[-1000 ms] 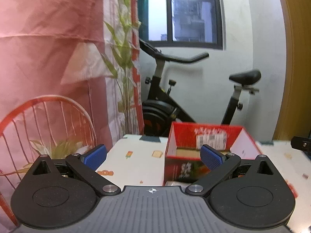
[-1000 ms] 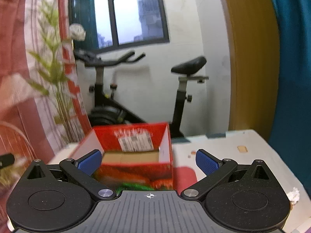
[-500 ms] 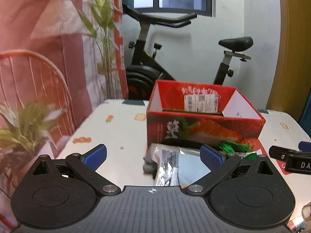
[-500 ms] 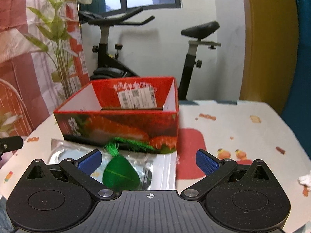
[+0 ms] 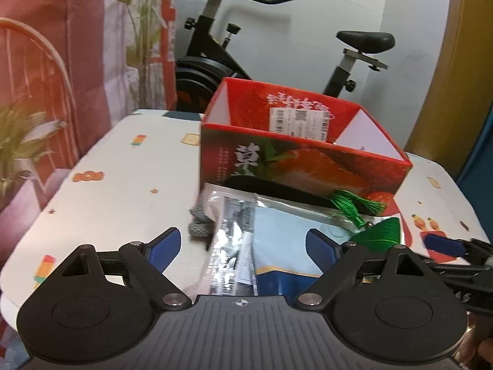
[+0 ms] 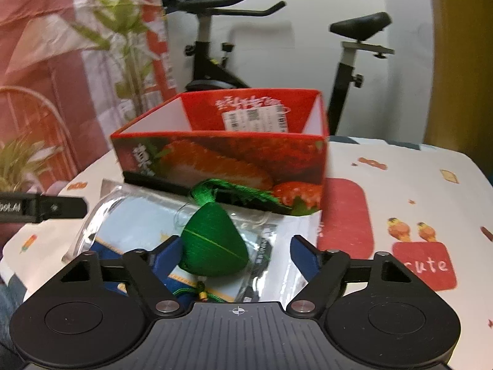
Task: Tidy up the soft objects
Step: 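Move the right tool down to the green tassel pouch and close on it, then lift the green pouch with the right tool and drop it into the red box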
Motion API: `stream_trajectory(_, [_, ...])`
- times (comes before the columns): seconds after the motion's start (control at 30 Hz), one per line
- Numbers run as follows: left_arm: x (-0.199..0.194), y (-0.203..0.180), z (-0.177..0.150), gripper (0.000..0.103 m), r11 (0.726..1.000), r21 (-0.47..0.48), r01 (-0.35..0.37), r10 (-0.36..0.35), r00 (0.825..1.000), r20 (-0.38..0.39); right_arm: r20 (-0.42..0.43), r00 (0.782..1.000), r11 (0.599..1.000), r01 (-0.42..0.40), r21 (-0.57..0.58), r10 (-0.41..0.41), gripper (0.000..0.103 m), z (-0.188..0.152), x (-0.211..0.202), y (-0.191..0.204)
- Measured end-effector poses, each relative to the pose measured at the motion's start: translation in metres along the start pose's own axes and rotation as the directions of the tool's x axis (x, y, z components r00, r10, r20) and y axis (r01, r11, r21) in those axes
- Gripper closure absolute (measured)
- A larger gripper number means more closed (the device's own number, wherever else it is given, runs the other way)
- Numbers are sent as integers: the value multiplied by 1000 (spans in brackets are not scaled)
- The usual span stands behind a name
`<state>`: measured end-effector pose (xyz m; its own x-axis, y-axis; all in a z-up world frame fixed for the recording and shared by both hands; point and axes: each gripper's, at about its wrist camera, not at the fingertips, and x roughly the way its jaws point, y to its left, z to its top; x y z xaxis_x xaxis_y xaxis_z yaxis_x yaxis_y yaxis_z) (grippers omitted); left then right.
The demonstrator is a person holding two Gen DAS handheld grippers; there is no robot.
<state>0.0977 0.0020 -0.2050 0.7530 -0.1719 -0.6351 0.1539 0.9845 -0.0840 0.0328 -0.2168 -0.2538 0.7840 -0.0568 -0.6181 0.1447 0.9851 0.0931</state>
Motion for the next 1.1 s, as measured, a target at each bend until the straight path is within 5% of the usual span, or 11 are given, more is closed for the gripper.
stream_trajectory(0.2, [9,-7,-1,19,999,16,44,-44,999,-17,-16,997,997,-73,-10,73,42,-2,11,0])
stream_trajectory(0.53, [28,-13,2,26,993,-28,111,-113,990,-84,-30,987,988,-157,7,157,42,-4,28,-4])
stream_trajectory(0.93, [38,-45,23,35,955,-44,293,-296,949,-110,-19,975,972,-220,-76,219,43,-2,33,4])
stream_trajectory(1.1, [54,-57,16,62,940,-36,338,-339,925,-170,-18,975,970,-220,-106,220,43,-3,34,7])
